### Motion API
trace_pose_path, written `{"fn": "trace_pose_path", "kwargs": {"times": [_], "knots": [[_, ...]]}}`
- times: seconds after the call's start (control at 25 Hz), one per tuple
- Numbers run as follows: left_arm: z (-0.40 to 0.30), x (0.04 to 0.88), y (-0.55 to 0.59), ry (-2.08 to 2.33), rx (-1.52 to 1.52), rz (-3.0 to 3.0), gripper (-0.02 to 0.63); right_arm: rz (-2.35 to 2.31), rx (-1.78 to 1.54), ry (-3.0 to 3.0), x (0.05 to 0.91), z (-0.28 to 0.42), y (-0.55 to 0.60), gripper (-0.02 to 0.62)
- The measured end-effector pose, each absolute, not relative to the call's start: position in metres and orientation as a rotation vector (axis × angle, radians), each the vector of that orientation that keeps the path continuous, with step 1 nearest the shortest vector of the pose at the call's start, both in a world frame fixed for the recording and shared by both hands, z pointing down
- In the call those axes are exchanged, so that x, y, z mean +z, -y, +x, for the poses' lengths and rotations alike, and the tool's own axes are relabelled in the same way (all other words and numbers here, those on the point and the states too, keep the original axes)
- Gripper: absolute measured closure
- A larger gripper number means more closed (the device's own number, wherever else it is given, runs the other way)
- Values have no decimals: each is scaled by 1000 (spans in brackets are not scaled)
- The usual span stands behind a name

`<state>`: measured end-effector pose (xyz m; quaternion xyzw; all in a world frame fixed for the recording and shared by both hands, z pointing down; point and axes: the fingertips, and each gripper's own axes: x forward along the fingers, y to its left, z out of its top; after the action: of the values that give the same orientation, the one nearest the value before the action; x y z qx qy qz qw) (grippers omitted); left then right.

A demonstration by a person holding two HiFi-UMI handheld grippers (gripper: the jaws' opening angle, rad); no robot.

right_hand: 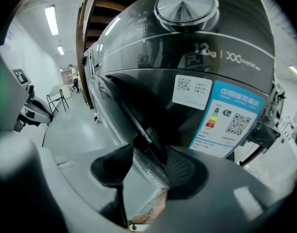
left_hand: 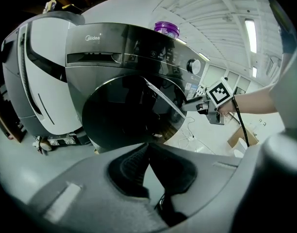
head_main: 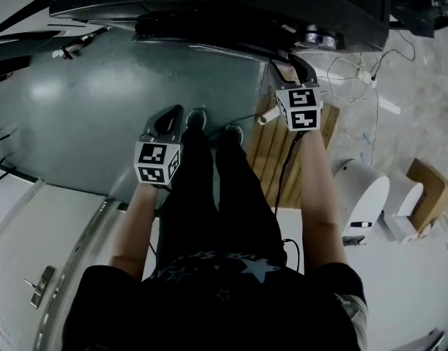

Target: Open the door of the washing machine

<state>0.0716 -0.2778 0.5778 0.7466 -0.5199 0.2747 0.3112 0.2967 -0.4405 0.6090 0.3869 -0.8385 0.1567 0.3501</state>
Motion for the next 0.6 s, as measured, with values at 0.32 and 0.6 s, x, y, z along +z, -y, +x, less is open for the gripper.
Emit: {"fn": "trace_pose_path", "kwargs": {"times": [0.32, 0.6], "knots": [[76, 572, 272, 1432, 712, 1947, 595, 972, 405, 2157, 610, 298, 432, 403], [76, 566, 251, 1502, 707, 1909, 595, 980, 439, 2175, 610, 298, 410, 415]]}}
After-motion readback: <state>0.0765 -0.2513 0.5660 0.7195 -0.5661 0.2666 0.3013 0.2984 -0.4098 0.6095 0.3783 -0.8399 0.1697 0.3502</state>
